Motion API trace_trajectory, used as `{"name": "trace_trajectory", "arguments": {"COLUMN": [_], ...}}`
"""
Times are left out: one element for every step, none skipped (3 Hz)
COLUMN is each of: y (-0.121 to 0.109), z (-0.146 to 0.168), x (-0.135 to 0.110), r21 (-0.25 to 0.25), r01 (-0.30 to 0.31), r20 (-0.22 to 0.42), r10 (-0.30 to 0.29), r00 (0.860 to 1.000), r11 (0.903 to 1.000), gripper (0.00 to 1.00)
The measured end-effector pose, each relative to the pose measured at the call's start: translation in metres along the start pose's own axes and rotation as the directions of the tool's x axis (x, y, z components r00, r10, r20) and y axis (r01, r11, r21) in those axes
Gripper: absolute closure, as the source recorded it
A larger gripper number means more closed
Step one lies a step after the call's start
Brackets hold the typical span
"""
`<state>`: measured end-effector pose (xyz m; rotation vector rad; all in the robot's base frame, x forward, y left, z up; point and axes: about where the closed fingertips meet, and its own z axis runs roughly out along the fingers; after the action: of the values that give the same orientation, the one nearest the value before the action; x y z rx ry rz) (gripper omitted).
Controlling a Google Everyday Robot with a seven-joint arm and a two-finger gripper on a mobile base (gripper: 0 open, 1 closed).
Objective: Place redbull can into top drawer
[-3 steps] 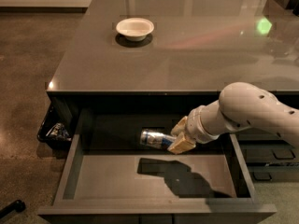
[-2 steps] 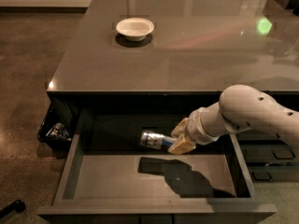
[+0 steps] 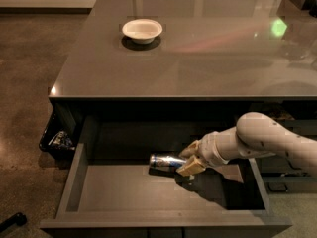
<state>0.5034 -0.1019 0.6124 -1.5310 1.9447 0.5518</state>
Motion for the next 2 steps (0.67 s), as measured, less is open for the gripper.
{"name": "trace_trajectory", "arguments": {"y": [0.0007,0.0007], "z": [0.0017,0.0017], "x": [0.0006,0.0006], "r21": [-0.008,-0.008], "r01": [-0.002,-0.002], "r20": [0.004,0.004], "r10": [0.002,0.002], "r00": [1.0,1.0], "r11": [1.0,1.0], "gripper": [0.83,0.6]}}
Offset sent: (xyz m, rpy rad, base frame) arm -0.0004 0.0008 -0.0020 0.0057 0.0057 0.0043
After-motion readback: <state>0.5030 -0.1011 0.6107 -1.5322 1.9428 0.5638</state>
